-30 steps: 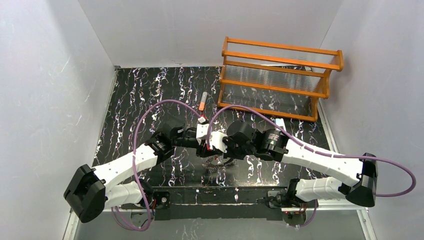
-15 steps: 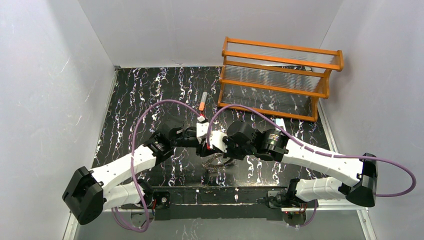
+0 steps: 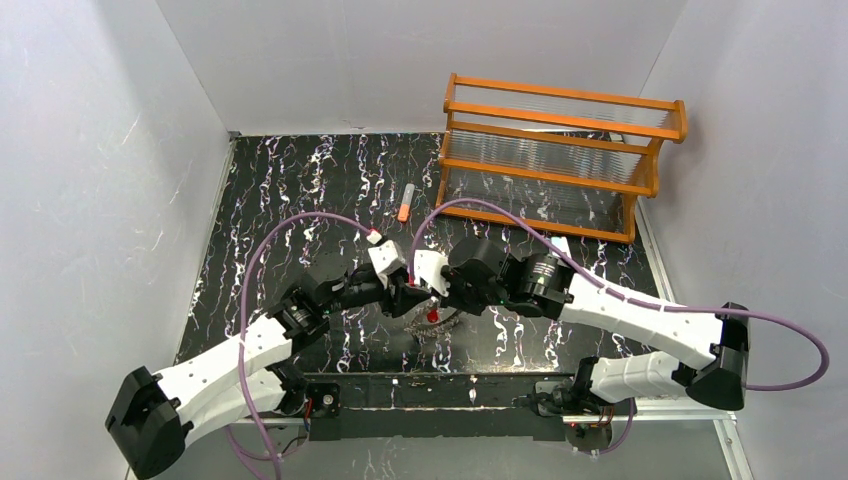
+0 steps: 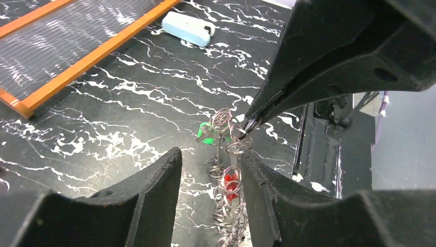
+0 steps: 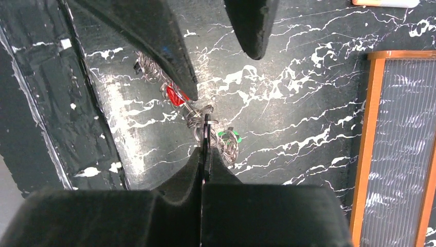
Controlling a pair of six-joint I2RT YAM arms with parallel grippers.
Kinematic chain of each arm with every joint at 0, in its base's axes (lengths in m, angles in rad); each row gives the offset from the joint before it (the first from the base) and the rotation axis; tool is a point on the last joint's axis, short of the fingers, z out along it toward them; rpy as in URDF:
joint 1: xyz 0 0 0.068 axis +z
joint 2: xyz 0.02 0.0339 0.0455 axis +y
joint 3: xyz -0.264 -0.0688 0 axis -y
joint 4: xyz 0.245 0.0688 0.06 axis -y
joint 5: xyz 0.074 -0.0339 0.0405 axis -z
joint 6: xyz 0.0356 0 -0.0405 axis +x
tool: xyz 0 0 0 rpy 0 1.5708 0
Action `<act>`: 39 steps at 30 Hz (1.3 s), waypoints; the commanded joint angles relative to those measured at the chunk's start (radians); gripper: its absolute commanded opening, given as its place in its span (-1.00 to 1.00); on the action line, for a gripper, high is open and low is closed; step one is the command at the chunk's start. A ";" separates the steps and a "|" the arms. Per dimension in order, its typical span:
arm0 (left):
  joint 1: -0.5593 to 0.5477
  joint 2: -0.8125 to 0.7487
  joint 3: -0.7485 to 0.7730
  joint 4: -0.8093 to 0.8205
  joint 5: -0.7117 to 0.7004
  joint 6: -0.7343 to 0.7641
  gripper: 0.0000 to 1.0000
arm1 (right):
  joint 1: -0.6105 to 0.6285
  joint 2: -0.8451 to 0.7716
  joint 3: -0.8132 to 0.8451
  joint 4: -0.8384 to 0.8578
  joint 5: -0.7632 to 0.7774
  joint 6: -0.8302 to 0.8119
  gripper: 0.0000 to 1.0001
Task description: Remove the keys from the keyring
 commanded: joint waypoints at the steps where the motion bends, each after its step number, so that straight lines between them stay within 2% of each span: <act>1: -0.026 -0.066 -0.034 0.026 -0.136 -0.093 -0.13 | 0.005 0.024 0.087 0.008 0.031 0.082 -0.97; 9: -0.085 -0.090 -0.102 0.124 -0.239 -0.151 -0.18 | 0.005 0.124 0.202 -0.113 0.036 0.227 -0.97; 24: -0.274 -0.121 -0.145 0.131 -0.534 -0.096 -0.22 | 0.005 0.291 0.424 -0.314 0.034 0.482 -0.97; 31: -0.303 -0.133 -0.153 0.104 -0.553 -0.076 -0.21 | 0.004 0.345 0.493 -0.376 0.100 0.575 -0.97; 39: -0.306 -0.217 -0.190 0.057 -0.537 -0.078 -0.17 | -0.012 0.348 0.444 -0.361 0.124 0.591 -0.97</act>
